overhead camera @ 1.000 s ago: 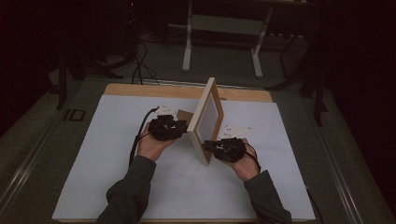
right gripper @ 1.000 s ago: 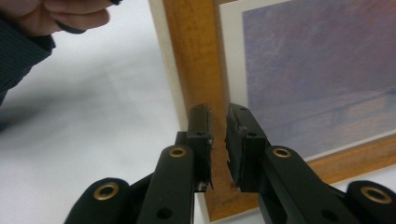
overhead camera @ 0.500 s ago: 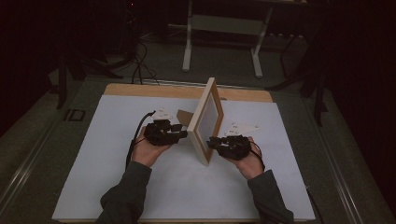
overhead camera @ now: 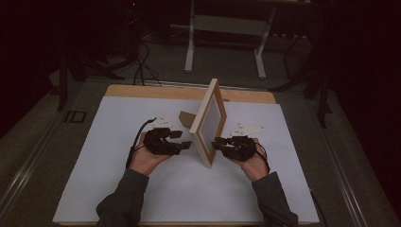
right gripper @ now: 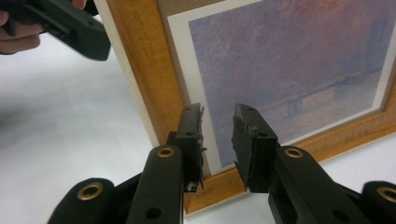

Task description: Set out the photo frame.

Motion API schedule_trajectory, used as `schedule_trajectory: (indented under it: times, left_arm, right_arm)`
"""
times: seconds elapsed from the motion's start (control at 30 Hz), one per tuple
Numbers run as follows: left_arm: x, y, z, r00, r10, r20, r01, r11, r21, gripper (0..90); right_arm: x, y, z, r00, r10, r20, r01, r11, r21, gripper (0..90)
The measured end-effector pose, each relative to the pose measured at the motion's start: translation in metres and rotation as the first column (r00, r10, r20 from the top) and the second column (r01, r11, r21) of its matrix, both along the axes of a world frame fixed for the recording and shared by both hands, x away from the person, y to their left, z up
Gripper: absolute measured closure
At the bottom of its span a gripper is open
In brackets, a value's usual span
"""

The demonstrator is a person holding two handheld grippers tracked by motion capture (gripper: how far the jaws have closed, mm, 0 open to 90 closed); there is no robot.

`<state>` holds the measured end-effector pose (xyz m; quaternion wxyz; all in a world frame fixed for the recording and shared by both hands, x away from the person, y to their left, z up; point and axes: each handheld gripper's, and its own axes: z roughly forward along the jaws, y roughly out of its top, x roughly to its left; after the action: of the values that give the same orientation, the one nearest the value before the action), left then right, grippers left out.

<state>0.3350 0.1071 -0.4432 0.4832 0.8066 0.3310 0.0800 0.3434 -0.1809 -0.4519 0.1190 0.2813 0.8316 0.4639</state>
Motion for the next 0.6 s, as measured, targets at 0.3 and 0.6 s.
schedule_trajectory:
  times: [0.3,0.6]
  left_arm:
    - [-0.008,-0.006,0.004,0.9996,-0.016,0.023,0.017,0.9997,-0.017,30.3]
    - [-0.012,-0.023,0.012,0.9963,0.007,0.086,-0.006,0.9999,-0.009,30.1]
  right_arm:
    - [0.001,-0.002,0.001,1.0,-0.01,0.0,0.01,0.9999,0.004,71.2]
    - [0.001,-0.003,0.001,0.9999,-0.011,0.0,0.011,0.9999,0.005,70.6]
